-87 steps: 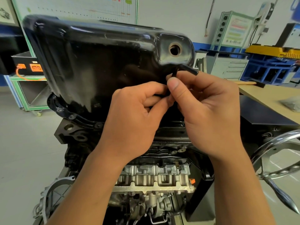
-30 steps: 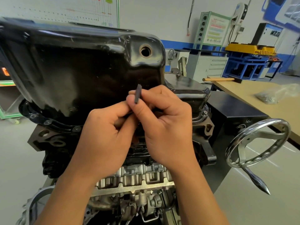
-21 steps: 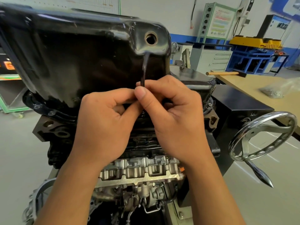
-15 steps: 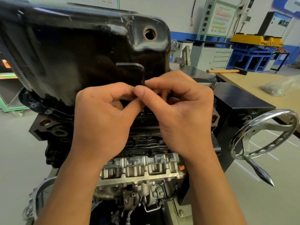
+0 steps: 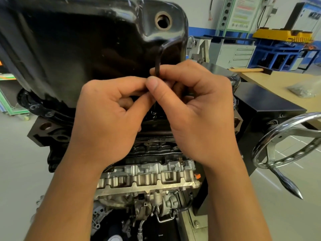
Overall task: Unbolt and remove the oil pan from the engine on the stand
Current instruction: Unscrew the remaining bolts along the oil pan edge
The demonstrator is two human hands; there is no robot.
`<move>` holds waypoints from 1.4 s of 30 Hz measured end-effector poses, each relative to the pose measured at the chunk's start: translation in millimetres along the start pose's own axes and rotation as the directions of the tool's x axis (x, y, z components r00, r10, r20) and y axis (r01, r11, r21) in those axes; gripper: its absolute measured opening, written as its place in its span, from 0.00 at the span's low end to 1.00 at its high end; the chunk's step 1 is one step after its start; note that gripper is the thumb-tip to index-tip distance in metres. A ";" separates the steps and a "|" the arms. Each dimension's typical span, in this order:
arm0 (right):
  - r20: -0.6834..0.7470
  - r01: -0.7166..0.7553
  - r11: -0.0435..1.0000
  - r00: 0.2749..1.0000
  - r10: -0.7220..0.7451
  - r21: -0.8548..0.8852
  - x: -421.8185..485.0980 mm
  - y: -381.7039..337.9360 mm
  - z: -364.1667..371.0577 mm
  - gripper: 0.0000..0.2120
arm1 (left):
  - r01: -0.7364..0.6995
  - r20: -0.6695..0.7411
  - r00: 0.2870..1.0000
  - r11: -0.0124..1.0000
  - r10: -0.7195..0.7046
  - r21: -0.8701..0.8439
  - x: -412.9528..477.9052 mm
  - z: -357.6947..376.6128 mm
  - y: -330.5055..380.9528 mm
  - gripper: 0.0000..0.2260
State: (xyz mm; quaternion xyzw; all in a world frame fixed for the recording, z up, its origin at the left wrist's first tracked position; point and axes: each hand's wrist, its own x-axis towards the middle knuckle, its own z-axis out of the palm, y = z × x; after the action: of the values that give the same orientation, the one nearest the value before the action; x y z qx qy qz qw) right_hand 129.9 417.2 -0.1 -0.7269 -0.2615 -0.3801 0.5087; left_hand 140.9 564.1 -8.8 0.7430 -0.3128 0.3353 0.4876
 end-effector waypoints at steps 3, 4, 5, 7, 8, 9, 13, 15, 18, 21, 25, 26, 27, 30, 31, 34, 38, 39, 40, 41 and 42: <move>-0.106 -0.009 0.999 0.994 0.014 0.053 0.4 1.4 1.4 0.04 | -0.016 -0.037 0.999 1.000 0.017 0.022 0.5 3.5 1.7 0.06; -0.128 -0.008 0.998 0.992 0.016 0.065 0.7 1.7 2.1 0.04 | -0.017 -0.053 0.998 1.000 0.018 0.026 0.5 4.7 2.3 0.05; -0.133 -0.005 0.998 0.991 0.014 0.069 1.2 1.9 3.0 0.04 | -0.016 -0.071 0.997 1.000 0.017 0.024 0.7 5.7 2.7 0.04; -0.101 0.005 0.998 0.995 0.001 0.056 1.3 1.6 4.6 0.03 | 0.014 -0.096 0.995 1.000 -0.015 -0.019 1.2 7.2 3.5 0.03; -0.073 0.008 0.999 0.997 -0.004 0.052 1.1 0.9 5.4 0.04 | 0.036 -0.086 0.995 0.998 -0.040 -0.054 1.4 7.1 3.8 0.04; -0.045 0.009 0.998 0.999 -0.007 0.057 0.8 0.0 5.6 0.05 | 0.051 -0.057 0.997 0.995 -0.056 -0.085 1.6 6.2 3.9 0.05; 0.018 0.003 0.999 1.000 -0.004 0.048 -0.1 -3.2 5.0 0.07 | 0.063 0.056 0.997 0.992 -0.057 -0.108 1.4 2.8 2.3 0.08; 0.017 -0.008 0.999 1.000 0.007 0.044 0.0 -3.4 4.3 0.06 | 0.050 0.027 0.998 0.995 -0.048 -0.082 1.3 2.7 2.3 0.08; -0.067 -0.025 0.999 0.997 0.027 0.033 1.1 -3.1 5.2 0.05 | 0.023 -0.050 0.998 0.998 -0.026 -0.053 1.7 5.4 5.9 0.06; -0.148 -0.017 0.999 0.989 0.023 0.044 3.5 -3.3 7.4 0.04 | 0.019 -0.129 0.991 0.998 -0.027 -0.060 2.5 11.2 8.1 0.03; -0.067 0.003 1.000 0.998 -0.004 -0.024 5.4 -4.2 5.6 0.02 | 0.037 -0.114 0.993 0.997 -0.044 -0.062 2.1 10.4 5.2 0.02; -0.039 0.003 0.999 0.999 -0.004 -0.038 5.4 -4.4 4.1 0.03 | 0.038 -0.068 0.997 0.996 -0.043 -0.079 1.9 8.1 4.5 0.04; -0.013 0.002 0.999 1.000 -0.003 -0.052 5.5 -4.6 2.4 0.05 | 0.039 -0.029 0.999 0.995 -0.042 -0.093 1.8 5.6 3.9 0.06; 0.030 -0.004 0.997 1.000 0.007 -0.079 5.8 -5.9 0.2 0.06 | 0.037 -0.026 0.999 0.996 -0.039 -0.077 2.0 3.0 3.6 0.06; 0.024 -0.006 0.997 1.000 0.008 -0.077 6.2 -6.2 0.7 0.05 | 0.026 -0.048 0.998 0.998 -0.029 -0.058 2.0 3.6 4.1 0.05; -0.072 -0.015 0.999 0.997 0.011 -0.051 7.2 -6.9 3.1 0.02 | -0.001 -0.118 0.993 1.000 0.003 0.014 2.0 8.3 7.1 0.06; -0.155 -0.010 1.000 0.988 0.010 -0.002 8.5 -4.8 2.8 0.03 | 0.017 -0.167 0.986 1.000 -0.014 0.016 3.0 11.5 8.5 0.01; -0.129 -0.002 1.000 0.992 0.001 -0.009 8.3 -4.9 2.6 0.02 | 0.016 -0.140 0.990 1.000 -0.013 0.020 3.2 10.5 8.3 0.02; -0.091 0.007 1.000 0.996 -0.009 -0.022 8.1 -5.6 2.3 0.01 | 0.011 -0.095 0.995 1.000 -0.009 0.016 3.3 8.8 7.7 0.02; -0.051 0.018 0.999 0.998 -0.020 -0.038 7.7 -6.4 2.1 0.02 | 0.010 -0.046 0.999 1.000 -0.009 0.002 3.2 6.7 7.0 0.04; -0.010 0.027 0.998 1.000 -0.028 -0.053 7.1 -7.5 2.0 0.03 | 0.014 -0.001 1.000 1.000 -0.014 -0.016 2.9 4.8 6.6 0.06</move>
State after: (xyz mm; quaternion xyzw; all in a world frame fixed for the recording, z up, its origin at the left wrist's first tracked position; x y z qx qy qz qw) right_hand 128.8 421.7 9.4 -0.7343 -0.2588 -0.3978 0.4854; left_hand 138.3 557.0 -4.5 0.7412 -0.3100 0.3296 0.4959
